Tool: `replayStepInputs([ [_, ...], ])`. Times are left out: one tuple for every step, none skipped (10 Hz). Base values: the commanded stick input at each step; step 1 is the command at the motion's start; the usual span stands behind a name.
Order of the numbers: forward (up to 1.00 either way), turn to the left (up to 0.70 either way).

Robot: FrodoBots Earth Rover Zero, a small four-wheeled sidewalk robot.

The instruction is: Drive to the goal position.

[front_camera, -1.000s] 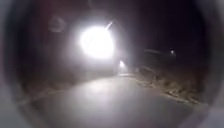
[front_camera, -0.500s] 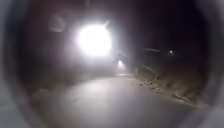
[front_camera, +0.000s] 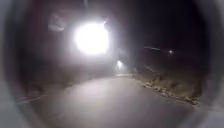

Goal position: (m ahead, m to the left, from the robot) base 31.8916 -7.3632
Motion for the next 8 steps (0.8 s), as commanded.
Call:
replayStepInputs([
  [1.00,0.00],
  [1.00,0.01],
  [1.00,0.02],
  [1.00,0.03],
  [1.00,0.03],
  [1.00,0.04],
  [1.00,0.04],
  [1.00,0.05],
])
